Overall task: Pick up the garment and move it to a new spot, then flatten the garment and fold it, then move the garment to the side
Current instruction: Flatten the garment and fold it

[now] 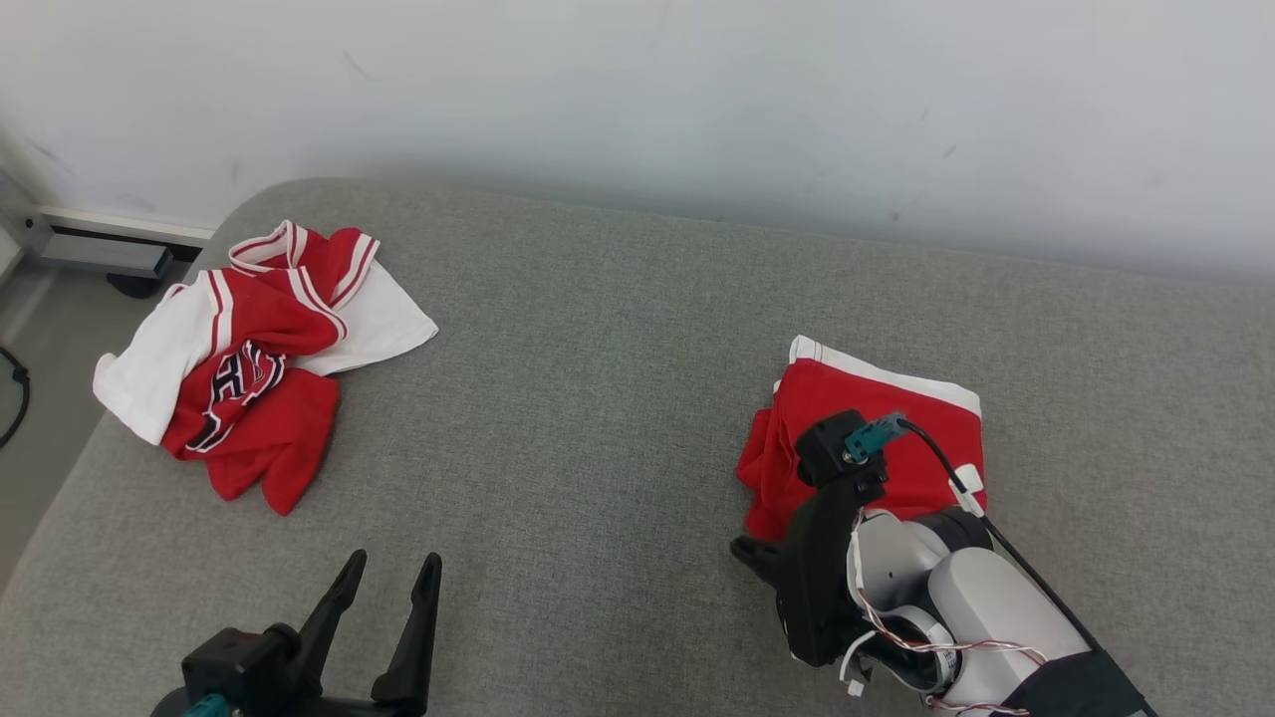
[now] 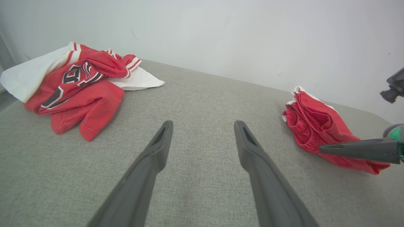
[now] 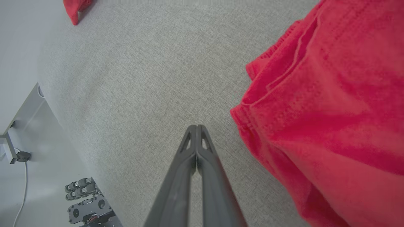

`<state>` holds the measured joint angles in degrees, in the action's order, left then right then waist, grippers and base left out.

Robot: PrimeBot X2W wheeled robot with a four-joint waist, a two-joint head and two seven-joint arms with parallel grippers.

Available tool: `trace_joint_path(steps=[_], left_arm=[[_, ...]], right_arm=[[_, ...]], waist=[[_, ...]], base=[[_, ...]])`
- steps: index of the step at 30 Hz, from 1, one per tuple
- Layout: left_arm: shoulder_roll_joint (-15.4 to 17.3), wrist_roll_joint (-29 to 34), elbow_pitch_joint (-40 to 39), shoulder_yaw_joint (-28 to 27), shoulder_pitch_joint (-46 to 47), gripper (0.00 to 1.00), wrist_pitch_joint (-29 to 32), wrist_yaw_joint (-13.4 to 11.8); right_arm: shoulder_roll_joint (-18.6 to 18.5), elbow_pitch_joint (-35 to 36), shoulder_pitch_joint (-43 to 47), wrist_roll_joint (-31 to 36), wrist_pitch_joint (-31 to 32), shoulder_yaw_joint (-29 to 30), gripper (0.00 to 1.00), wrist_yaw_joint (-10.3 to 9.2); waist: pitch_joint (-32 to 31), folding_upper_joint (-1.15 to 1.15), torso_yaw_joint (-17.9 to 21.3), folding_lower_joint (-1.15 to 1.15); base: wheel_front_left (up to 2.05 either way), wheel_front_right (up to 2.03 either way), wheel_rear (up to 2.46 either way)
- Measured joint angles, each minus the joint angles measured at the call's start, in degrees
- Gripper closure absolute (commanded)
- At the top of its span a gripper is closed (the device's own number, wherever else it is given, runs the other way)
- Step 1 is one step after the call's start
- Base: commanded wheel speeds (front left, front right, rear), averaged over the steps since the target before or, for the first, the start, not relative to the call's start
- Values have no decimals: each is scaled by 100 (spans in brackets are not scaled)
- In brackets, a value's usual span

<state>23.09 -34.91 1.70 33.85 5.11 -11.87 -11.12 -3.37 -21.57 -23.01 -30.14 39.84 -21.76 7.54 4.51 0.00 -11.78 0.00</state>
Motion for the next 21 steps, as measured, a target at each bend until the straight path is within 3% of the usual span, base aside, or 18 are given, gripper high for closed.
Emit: trace_joint_path(steps=[3, 4, 5, 6, 7, 21], left_arm=[[1, -1, 2, 4, 7, 0, -5, -1], [3, -1, 3, 7, 7, 0, -8, -1], [5, -1, 3, 8, 7, 0, -9, -2], [7, -1, 3, 9, 7, 0, -9, -4], [10, -2, 1, 8, 7, 0, -10, -9], [49, -49, -42, 4, 8, 0, -32, -47]], right_arm=[[22, 237, 0, -2, 1, 25, 100, 0], [26, 321, -4, -1, 1, 56, 92, 0], [33, 404, -14, 3, 2, 103, 75, 0], [35, 493, -23, 22, 10, 164, 47, 0], [38, 566, -31, 41, 62, 264, 0, 0], [40, 1345, 218, 1424, 714, 2630, 0, 0]], waist=[[-8, 0, 0, 0], [-11, 0, 2, 0], [-14, 0, 5, 0], [-17, 0, 9, 0], [-18, 0, 16, 0], [57, 0, 188, 0]], base=[[0, 0, 0], [0, 0, 0], [0, 0, 0], [0, 0, 0], [0, 0, 0], [0, 0, 0]])
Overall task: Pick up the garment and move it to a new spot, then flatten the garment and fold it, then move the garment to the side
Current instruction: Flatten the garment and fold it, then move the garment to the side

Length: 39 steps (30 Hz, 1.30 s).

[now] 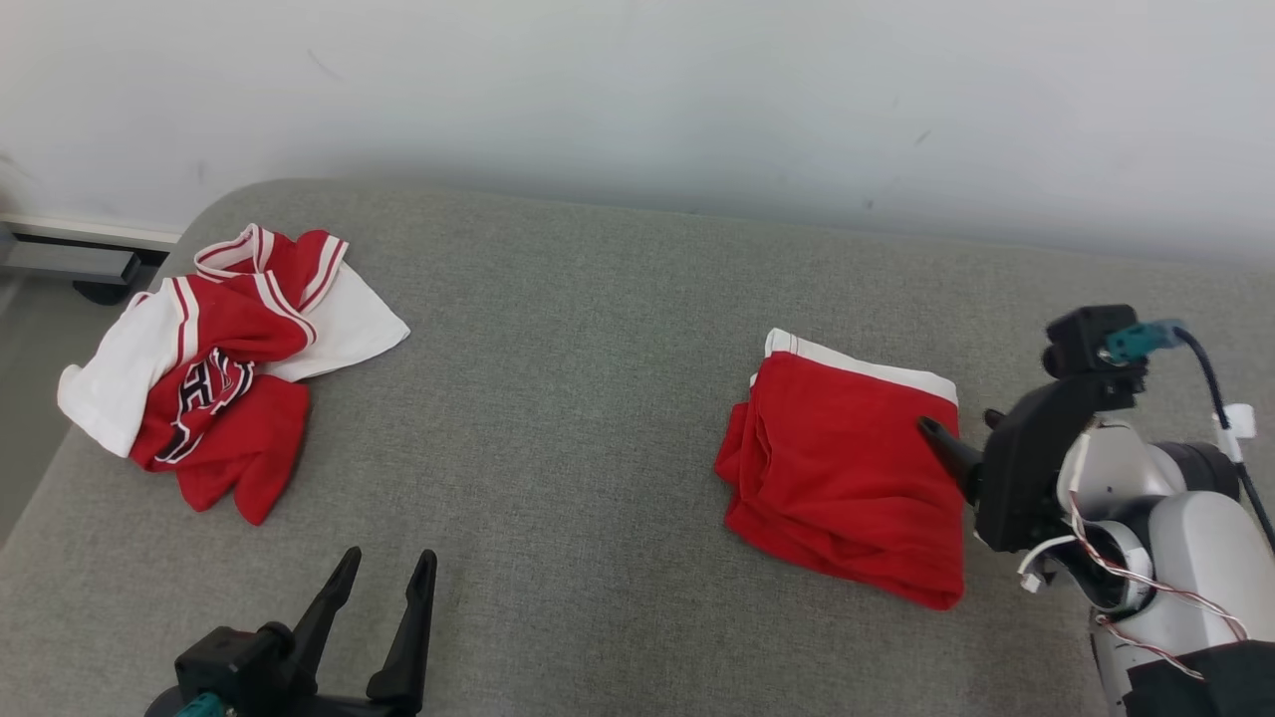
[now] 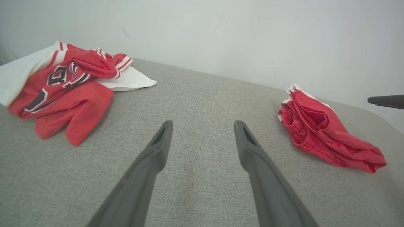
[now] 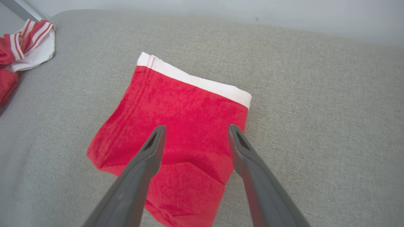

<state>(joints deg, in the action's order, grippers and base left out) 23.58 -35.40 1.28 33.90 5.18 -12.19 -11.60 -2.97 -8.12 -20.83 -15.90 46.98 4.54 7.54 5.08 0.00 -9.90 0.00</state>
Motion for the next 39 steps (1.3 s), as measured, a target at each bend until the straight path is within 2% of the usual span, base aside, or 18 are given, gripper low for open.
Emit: trace_joint_path(steps=[5, 13, 34, 35, 36, 37, 38, 39], left_arm=[[5, 0, 0, 18, 57, 0, 0, 9], [-1, 1, 18, 75, 186, 0, 7, 51], [-37, -1, 104, 182, 243, 0, 7, 89], [-40, -2, 110, 189, 243, 0, 7, 96], [-42, -3, 113, 193, 243, 0, 7, 96], [-42, -14, 115, 197, 243, 0, 7, 96], [-42, -23, 116, 201, 243, 0, 7, 94], [-41, -31, 118, 202, 243, 0, 7, 94]], right_arm=[[2, -182, 118, 19, -110, 450, 0, 0], [7, -1074, 52, -230, -531, 791, 0, 0], [-5, -3409, -979, -434, -960, 547, 0, 0], [-8, -3517, -1037, -478, -991, 483, 7, 0], [-12, -3613, -1084, -519, -1021, 417, 41, -1], [-11, -3702, -1133, -555, -1055, 356, 59, -1], [-11, -3787, -1169, -575, -1099, 303, 84, -1], [-10, -3853, -1190, -581, -1149, 254, 100, -1]], waist=[[80, 0, 33, 0], [200, 0, 4, 0], [233, 0, -145, 0], [227, 0, -157, 0], [220, 0, -167, 0], [212, 0, -175, 0], [203, 0, -183, 0], [195, 0, -189, 0]], base=[[0, 0, 0], [0, 0, 0], [0, 0, 0], [0, 0, 0], [0, 0, 0], [0, 0, 0], [0, 0, 0], [0, 0, 0]])
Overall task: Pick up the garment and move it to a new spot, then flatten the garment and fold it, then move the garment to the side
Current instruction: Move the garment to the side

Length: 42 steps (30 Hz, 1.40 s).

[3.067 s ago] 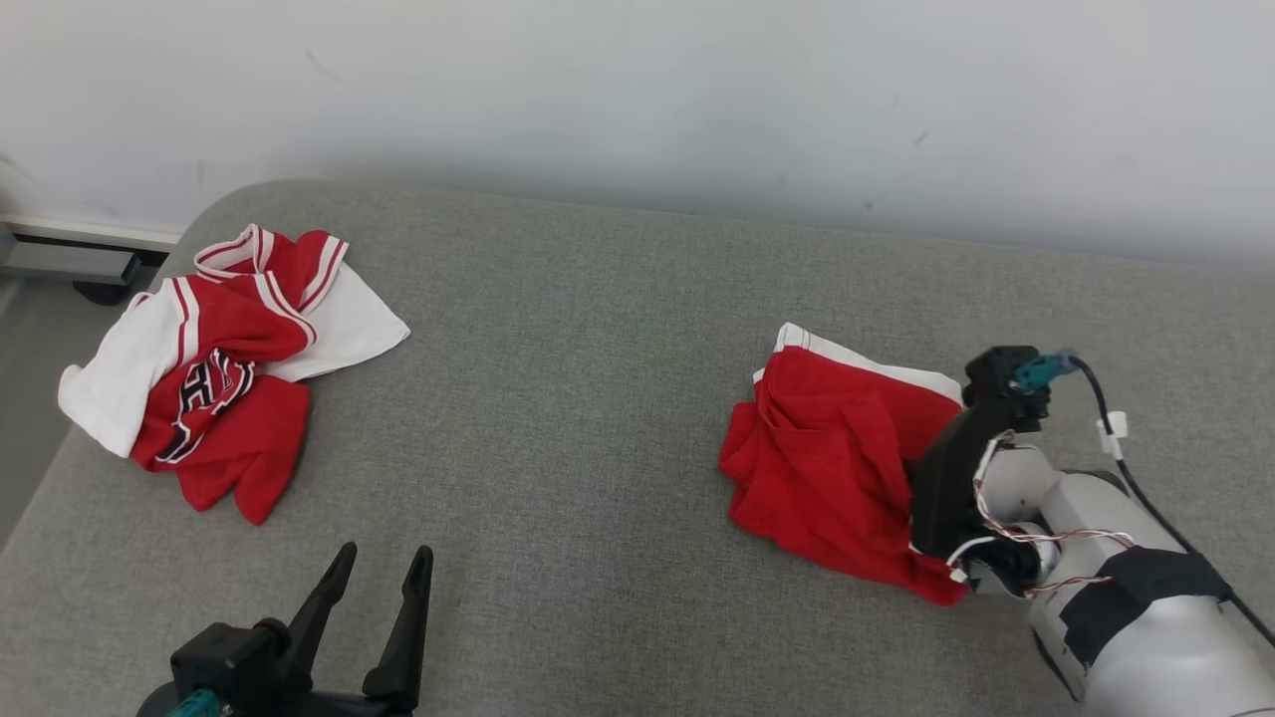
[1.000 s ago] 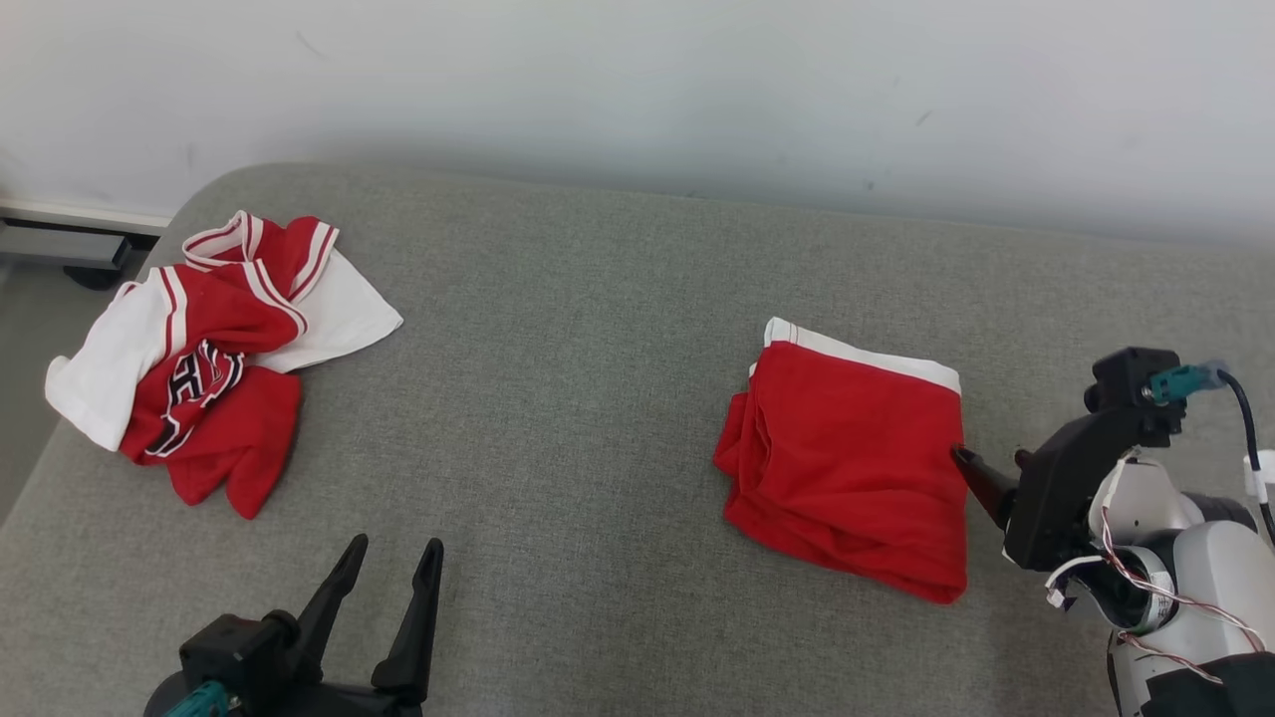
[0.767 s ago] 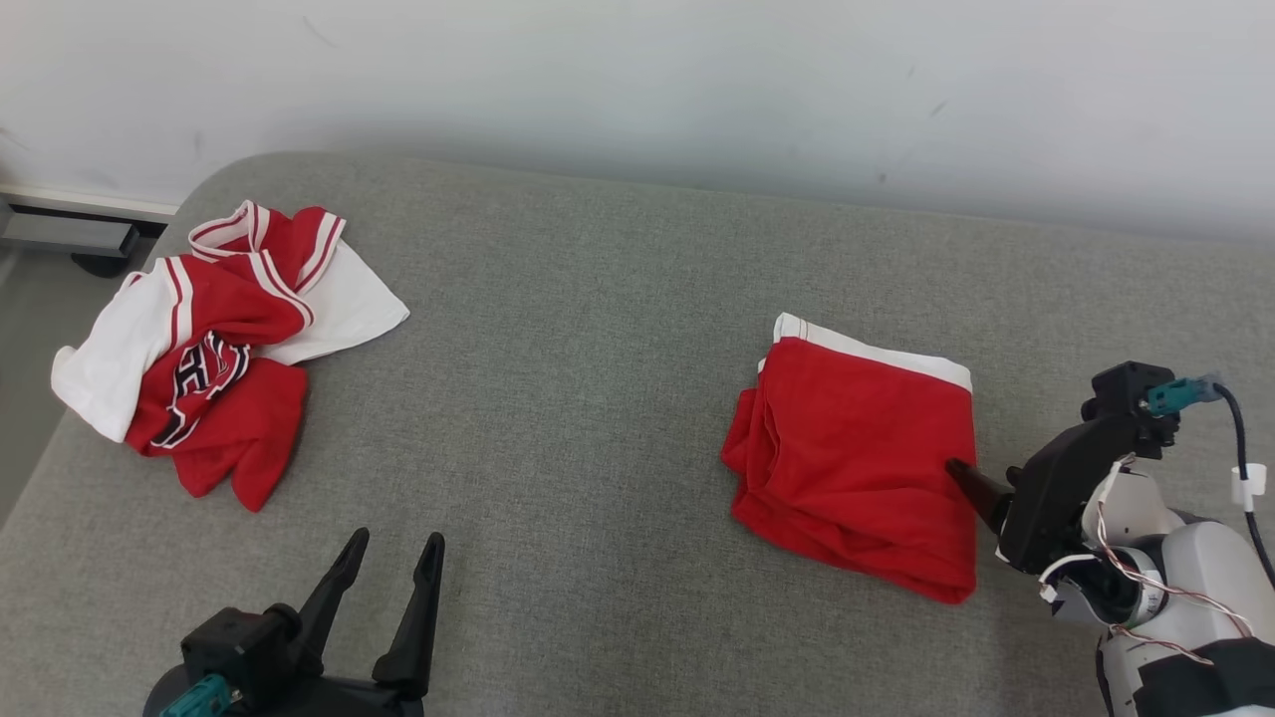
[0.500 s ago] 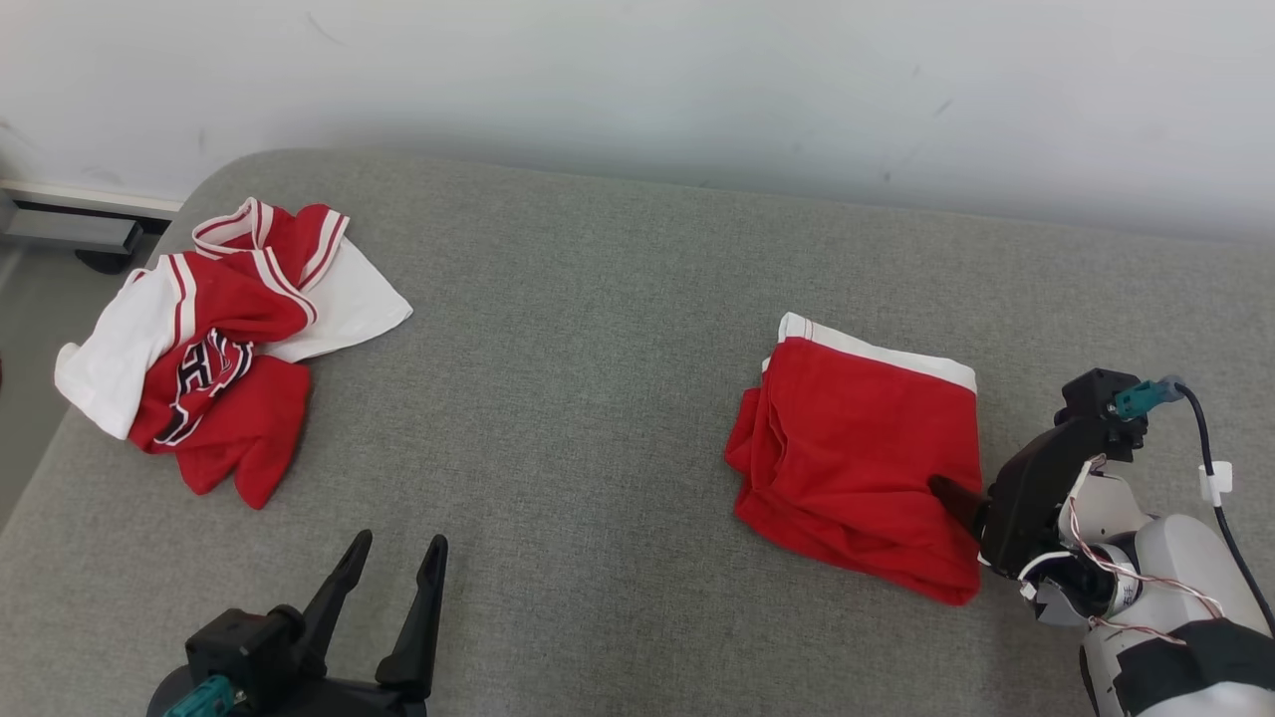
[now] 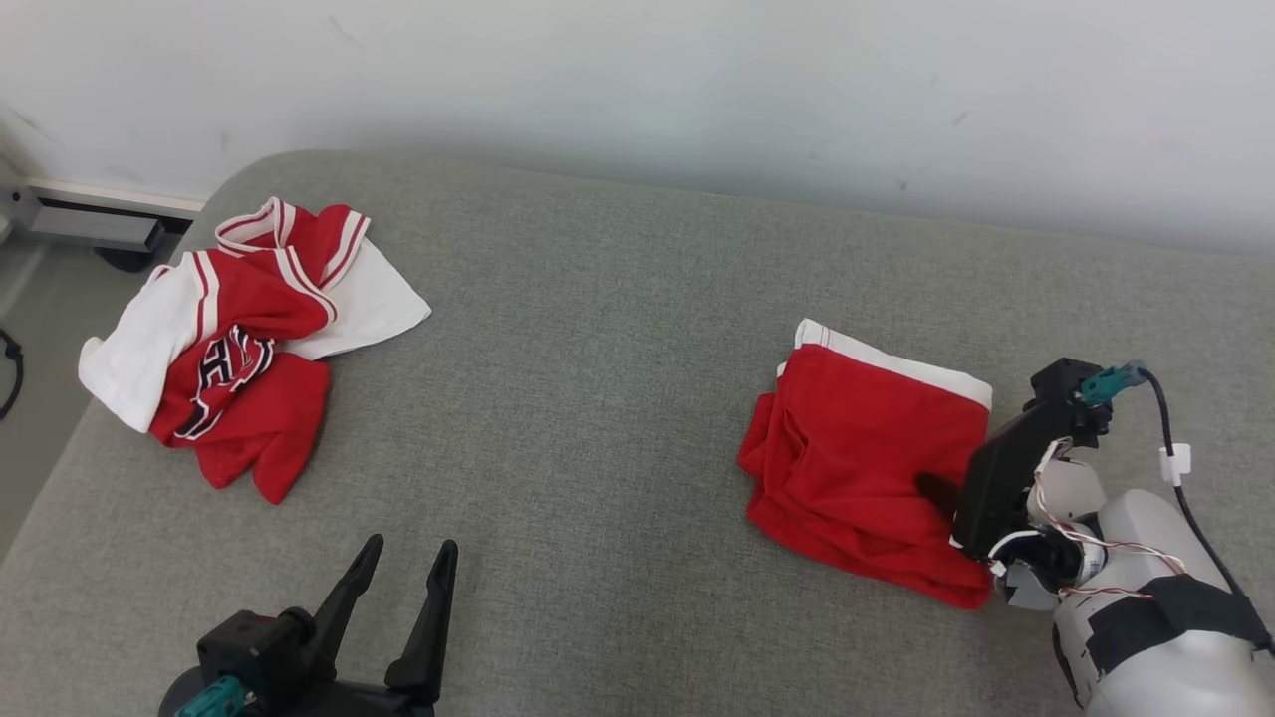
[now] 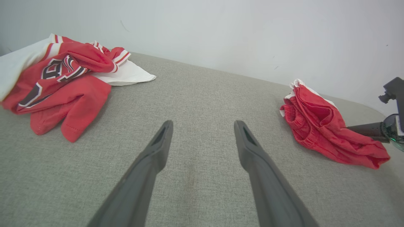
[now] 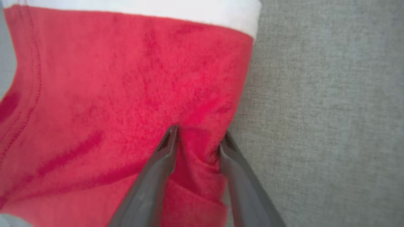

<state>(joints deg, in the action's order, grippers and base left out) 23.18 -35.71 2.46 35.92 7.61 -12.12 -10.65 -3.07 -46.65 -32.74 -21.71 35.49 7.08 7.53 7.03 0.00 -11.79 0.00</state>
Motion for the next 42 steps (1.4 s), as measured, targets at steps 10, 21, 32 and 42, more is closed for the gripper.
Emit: trace_joint_path(steps=[10, 21, 32, 42], left_arm=[[27, -20, -29, -5, -32, 0, -8, -63], [59, -37, -88, -21, -54, 0, -51, -93], [134, -34, -147, -47, 112, 0, -49, -54], [69, 52, -110, 20, 487, 0, -46, 60]], right_arm=[[13, -57, -94, 81, -104, -335, 100, -1], [-196, 1545, 502, 623, 1084, -19, 100, -1], [-1205, 2883, 999, 358, 2107, -99, 100, 0], [-2554, 2878, 833, 465, 1823, -466, 100, 1]], waist=[[-51, 0, 50, 0], [-5, 0, 294, 0], [334, 0, 612, 0], [854, 0, 847, -1]], base=[[0, 0, 0], [0, 0, 0], [0, 0, 0], [0, 0, 0]])
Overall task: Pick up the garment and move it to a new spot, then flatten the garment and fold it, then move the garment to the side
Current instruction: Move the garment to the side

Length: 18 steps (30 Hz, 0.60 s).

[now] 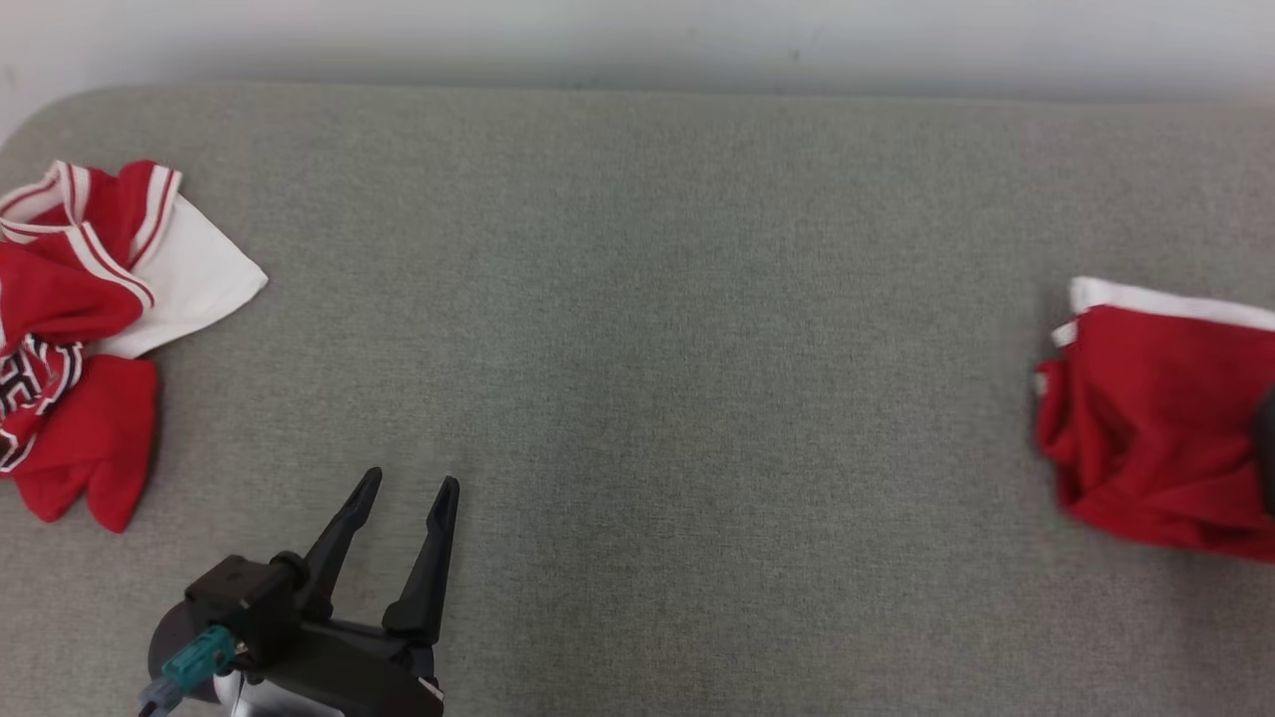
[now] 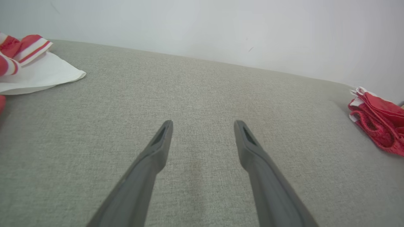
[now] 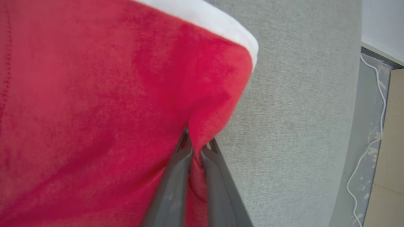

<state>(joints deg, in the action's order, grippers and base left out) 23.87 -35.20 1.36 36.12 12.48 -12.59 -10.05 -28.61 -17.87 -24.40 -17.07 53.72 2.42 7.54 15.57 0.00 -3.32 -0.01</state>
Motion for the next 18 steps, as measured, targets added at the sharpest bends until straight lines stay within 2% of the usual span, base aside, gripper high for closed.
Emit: trace_joint_path(steps=[7, 18], left_arm=[[-42, 87, 60, 32, 128, 0, -40, 53], [57, 135, -11, -11, 196, 0, -65, 38]], right_arm=[[-788, -96, -67, -44, -487, -105, 100, 0], [-1571, -221, -114, -116, -989, -296, 100, 1]], waist=[[333, 0, 1, 0], [662, 0, -67, 0]], base=[[0, 0, 0], [0, 0, 0]])
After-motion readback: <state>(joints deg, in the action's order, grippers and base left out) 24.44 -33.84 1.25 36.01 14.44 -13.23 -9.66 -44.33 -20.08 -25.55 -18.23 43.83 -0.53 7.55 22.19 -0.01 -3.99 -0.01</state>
